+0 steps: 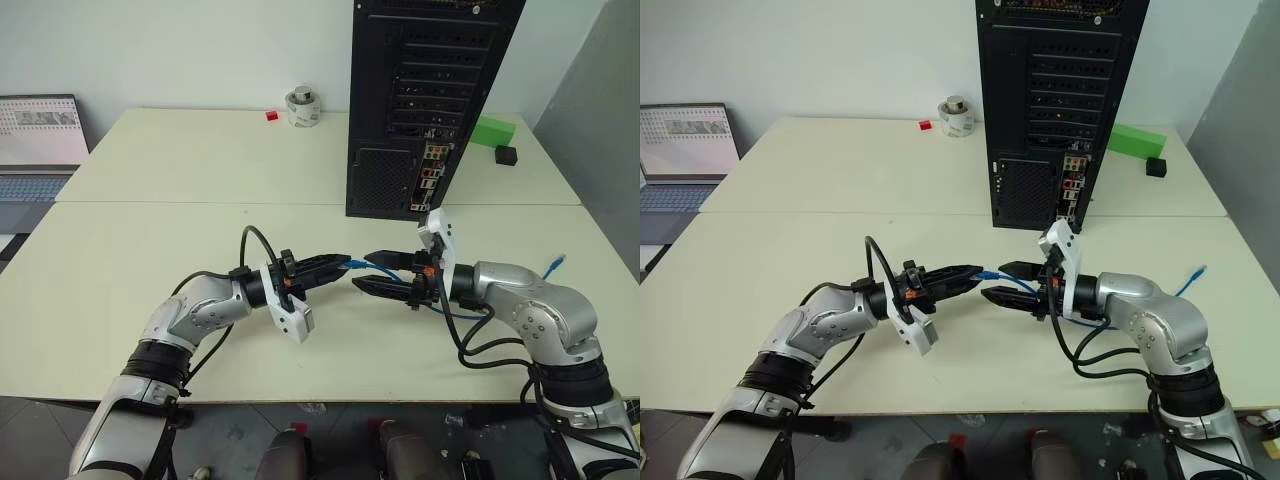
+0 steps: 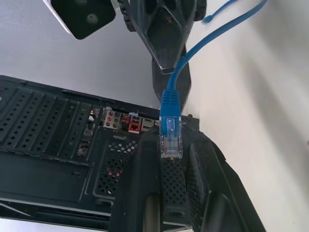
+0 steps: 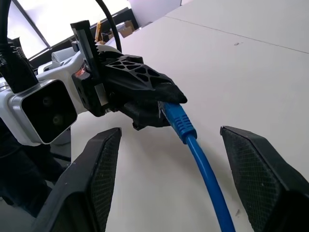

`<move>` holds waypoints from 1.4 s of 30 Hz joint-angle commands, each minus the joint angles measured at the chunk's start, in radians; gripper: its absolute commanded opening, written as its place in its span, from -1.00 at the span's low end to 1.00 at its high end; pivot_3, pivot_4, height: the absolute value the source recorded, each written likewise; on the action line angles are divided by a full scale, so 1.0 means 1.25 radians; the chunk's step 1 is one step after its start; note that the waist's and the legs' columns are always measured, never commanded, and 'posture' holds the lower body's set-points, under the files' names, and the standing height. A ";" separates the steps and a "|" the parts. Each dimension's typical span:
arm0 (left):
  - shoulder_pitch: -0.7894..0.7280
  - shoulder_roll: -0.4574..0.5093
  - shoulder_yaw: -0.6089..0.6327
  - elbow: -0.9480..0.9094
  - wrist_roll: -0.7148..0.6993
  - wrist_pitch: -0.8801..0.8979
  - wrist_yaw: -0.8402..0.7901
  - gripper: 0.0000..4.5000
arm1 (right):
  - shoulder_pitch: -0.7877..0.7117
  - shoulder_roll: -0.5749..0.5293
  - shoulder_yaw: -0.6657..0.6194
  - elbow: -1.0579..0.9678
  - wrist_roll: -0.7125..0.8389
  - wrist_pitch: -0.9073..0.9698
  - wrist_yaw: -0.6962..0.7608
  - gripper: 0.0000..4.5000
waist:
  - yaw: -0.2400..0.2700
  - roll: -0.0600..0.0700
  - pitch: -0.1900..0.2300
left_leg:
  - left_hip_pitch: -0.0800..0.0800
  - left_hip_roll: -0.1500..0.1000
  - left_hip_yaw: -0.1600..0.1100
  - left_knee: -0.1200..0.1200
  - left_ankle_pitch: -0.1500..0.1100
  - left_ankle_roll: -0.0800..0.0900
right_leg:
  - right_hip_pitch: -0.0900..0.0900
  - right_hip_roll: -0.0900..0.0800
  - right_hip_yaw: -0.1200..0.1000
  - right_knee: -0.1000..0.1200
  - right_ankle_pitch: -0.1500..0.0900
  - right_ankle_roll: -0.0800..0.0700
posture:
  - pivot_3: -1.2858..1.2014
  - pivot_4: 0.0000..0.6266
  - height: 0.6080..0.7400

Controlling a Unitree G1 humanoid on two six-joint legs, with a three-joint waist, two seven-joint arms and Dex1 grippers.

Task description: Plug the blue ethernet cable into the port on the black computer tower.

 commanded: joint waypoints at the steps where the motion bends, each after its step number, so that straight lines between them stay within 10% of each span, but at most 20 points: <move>1: -0.014 0.014 0.003 -0.031 0.004 0.003 0.031 -0.88 | -0.017 0.007 -0.016 -0.004 0.018 -0.004 -0.008 0.21 | 0.000 0.000 0.000 | 0.000 0.000 0.000 0.000 0.000 0.000 | 0.000 0.000 0.000 0.000 0.000 0.000 | 0.03 -0.52 1.00; 14: 0.006 0.020 -0.015 -0.068 -0.004 0.017 0.044 -0.88 | -0.028 0.024 -0.017 0.008 0.029 0.003 -0.020 -1.00 | 0.000 0.000 0.000 | 0.000 0.000 0.000 0.000 0.000 0.000 | 0.000 0.000 0.000 0.000 0.000 0.000 | 0.03 -0.52 1.00; 27: 0.011 0.031 -0.019 -0.066 -0.010 0.015 0.045 -0.88 | -0.037 0.017 -0.024 0.014 0.050 0.012 -0.005 -1.00 | 0.000 0.000 0.000 | 0.000 0.000 0.000 0.000 0.000 0.000 | 0.000 0.000 0.000 0.000 0.000 0.000 | 0.03 -0.52 1.00; 33: 0.008 0.034 -0.020 -0.061 -0.014 0.020 0.047 -0.88 | -0.031 0.010 -0.027 0.008 0.053 0.011 -0.003 -0.40 | 0.000 0.000 0.000 | 0.000 0.000 0.000 0.000 0.000 0.000 | 0.000 0.000 0.000 0.000 0.000 0.000 | 0.03 -0.52 1.00; 42: 0.001 0.034 -0.025 -0.060 -0.018 0.026 0.050 -0.88 | -0.037 0.020 -0.039 0.030 0.067 0.012 -0.022 -0.40 | 0.000 0.000 0.000 | 0.000 0.000 0.000 0.000 0.000 0.000 | 0.000 0.000 0.000 0.000 0.000 0.000 | 0.03 -0.52 1.00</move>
